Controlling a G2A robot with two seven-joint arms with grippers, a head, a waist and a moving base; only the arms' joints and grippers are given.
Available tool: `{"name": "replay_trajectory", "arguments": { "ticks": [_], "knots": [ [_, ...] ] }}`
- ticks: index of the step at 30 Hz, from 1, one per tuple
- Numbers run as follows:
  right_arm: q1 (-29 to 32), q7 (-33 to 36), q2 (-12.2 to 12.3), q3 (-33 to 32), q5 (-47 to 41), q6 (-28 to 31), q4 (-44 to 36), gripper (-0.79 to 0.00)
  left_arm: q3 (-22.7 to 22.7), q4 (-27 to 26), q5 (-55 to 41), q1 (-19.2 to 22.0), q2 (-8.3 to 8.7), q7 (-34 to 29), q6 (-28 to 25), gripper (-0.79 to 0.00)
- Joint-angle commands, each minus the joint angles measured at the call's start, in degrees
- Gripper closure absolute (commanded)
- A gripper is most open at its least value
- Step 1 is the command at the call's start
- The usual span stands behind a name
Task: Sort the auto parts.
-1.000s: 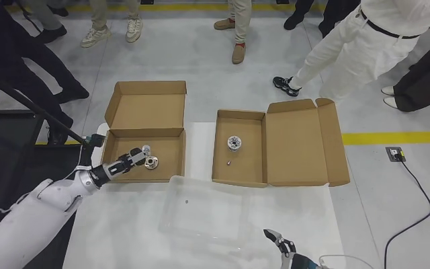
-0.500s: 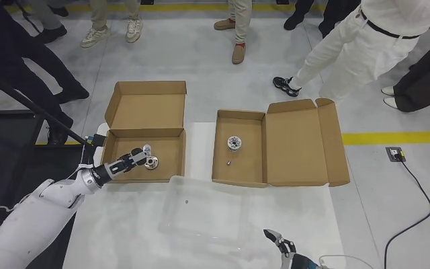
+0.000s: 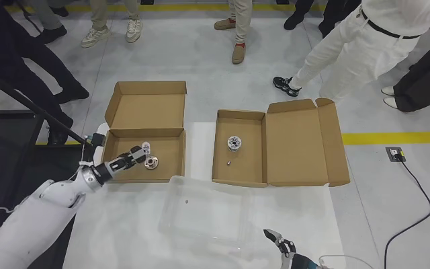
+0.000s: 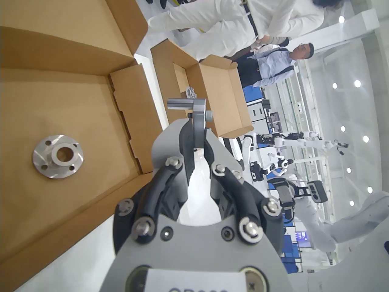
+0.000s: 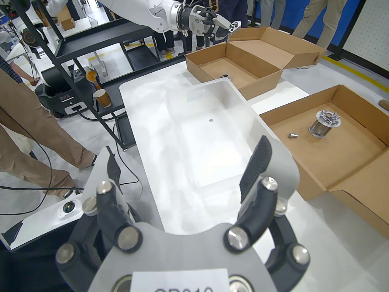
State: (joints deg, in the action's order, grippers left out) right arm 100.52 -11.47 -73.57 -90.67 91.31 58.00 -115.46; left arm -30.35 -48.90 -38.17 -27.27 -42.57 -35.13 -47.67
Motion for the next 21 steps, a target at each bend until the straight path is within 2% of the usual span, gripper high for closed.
{"name": "replay_trajectory", "arguments": {
  "ticks": [1, 8, 11, 14, 21],
  "knots": [
    [0.0, 0.0, 0.0, 0.0, 0.0, 0.0, 0.0, -0.785, -0.77, 0.77, -3.4, 0.26, -0.15, -4.29, 2.58, 0.0],
    [0.0, 0.0, 0.0, 0.0, 0.0, 0.0, 0.0, -0.785, -2.16, 5.14, -11.71, 0.78, -1.95, -19.08, 9.58, 0.0],
    [0.0, 0.0, 0.0, 0.0, 0.0, 0.0, 0.0, -0.785, -2.69, 7.26, -13.54, 1.3, -2.9, -23.13, 10.91, 0.0],
    [0.0, 0.0, 0.0, 0.0, 0.0, 0.0, 0.0, -0.785, -3.14, 8.62, -14.24, 1.67, -3.51, -24.28, 11.02, 0.0],
    [0.0, 0.0, 0.0, 0.0, 0.0, 0.0, 0.0, -0.785, -3.14, 8.62, -14.24, 1.67, -3.51, -24.28, 11.02, 0.0]
  ]
}}
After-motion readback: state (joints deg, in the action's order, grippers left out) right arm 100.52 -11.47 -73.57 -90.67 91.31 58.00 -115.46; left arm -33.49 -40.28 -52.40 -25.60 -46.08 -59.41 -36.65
